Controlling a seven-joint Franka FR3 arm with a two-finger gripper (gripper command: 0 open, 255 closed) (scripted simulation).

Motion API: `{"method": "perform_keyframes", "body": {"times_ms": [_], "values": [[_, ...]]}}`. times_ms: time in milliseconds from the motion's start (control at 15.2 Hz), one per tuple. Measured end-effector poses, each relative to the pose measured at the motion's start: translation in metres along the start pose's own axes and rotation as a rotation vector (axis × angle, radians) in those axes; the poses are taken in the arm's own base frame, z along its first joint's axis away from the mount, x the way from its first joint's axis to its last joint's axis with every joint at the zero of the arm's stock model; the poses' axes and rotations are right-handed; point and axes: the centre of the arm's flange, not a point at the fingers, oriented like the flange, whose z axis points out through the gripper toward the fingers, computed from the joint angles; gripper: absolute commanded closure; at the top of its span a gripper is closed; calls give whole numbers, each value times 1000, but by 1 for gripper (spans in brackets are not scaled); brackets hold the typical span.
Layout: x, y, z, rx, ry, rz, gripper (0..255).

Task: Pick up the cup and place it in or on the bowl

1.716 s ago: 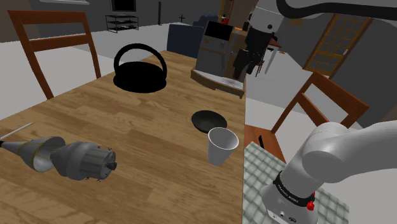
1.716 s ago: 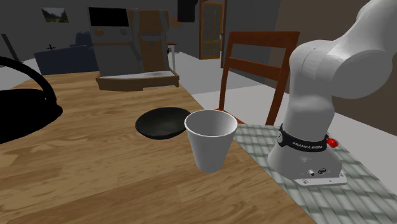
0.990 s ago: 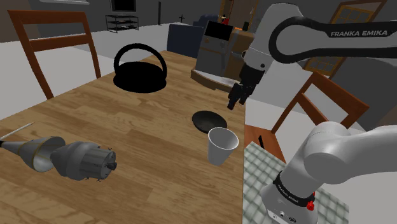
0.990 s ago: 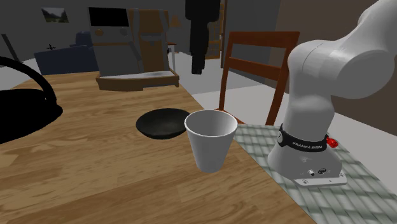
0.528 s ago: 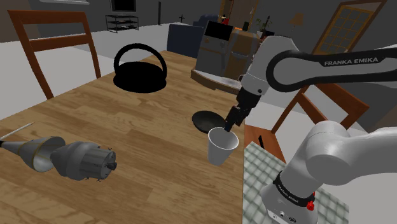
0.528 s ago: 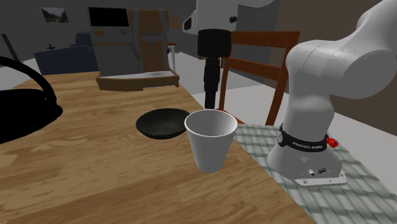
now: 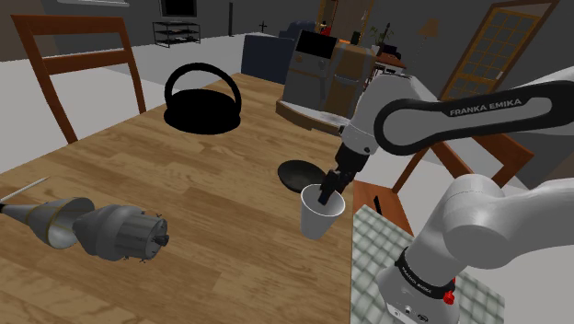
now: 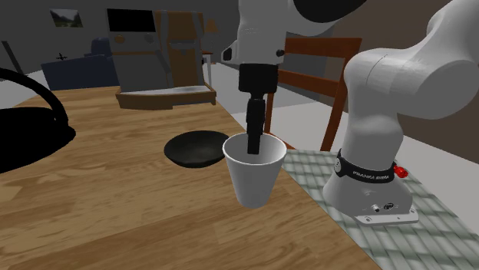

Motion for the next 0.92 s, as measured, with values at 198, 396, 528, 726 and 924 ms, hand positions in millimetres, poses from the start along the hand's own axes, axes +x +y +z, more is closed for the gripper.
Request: {"method": "perform_keyframes", "body": {"times_ms": [198,396,528,726,924], "values": [[1,0,3,0,1,0,0],[1,0,4,0,1,0,0],[1,0,4,0,1,0,255],[1,0,3,0,1,0,255],[1,0,3,0,1,0,255]]}}
